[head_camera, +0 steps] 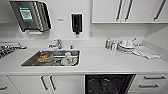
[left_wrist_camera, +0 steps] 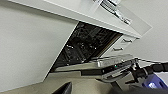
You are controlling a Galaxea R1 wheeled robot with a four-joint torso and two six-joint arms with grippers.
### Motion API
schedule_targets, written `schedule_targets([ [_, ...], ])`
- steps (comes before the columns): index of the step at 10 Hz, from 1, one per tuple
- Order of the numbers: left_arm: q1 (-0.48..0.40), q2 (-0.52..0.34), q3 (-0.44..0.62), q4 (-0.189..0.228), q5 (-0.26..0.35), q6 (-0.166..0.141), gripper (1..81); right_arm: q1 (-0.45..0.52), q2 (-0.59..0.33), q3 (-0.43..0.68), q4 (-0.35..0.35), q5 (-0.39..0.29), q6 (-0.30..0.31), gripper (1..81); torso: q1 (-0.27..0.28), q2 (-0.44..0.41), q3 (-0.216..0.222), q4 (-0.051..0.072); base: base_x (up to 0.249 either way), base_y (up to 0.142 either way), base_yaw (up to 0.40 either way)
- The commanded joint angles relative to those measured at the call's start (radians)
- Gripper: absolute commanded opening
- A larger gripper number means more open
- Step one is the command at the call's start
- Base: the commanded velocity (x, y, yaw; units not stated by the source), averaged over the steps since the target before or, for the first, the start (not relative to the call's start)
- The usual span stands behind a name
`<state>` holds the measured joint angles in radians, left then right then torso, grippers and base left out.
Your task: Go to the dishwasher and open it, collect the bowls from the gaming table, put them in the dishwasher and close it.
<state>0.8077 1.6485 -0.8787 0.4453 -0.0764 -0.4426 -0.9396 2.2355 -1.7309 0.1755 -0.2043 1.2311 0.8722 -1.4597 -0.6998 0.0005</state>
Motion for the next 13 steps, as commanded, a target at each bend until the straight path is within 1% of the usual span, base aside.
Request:
schedule_targets([
  [1,-0.083,-0.048,0.026,0.015,0.001,0.002,81.1,0.038,-0.04,0.002,0.119,-0.012,-0.005,81.1,0.0,0.0,0.0,0.0,-0.081,0.0,0.0],
  [2,-0.083,-0.047,0.026,0.015,0.001,0.002,81.1,0.029,-0.034,0.002,0.124,0.0,-0.005,81.1,0.0,0.0,0.0,0.0,-0.081,0.0,0.0],
  [4,-0.081,-0.039,0.026,0.015,0.001,0.002,81.1,0.008,-0.008,-0.008,0.121,0.003,-0.007,81.1,0.0,0.0,0.0,0.0,-0.081,0.0,0.0],
  [7,-0.075,-0.039,0.026,0.015,0.003,0.002,81.1,-0.028,0.052,-0.073,0.121,0.016,-0.021,81.1,0.001,0.0,0.0,0.0,-0.08,0.0,0.0],
  [11,-0.071,-0.033,0.027,0.015,0.003,0.002,81.1,-0.058,0.091,-0.119,0.113,0.017,-0.021,81.1,0.0,0.0,0.0,0.0,-0.081,0.0,0.0],
  [13,-0.057,-0.019,0.02,0.015,0.003,0.004,81.1,-0.085,0.141,-0.18,0.113,0.036,-0.022,81.1,0.0,0.0,0.0,0.0,-0.081,0.0,0.0],
])
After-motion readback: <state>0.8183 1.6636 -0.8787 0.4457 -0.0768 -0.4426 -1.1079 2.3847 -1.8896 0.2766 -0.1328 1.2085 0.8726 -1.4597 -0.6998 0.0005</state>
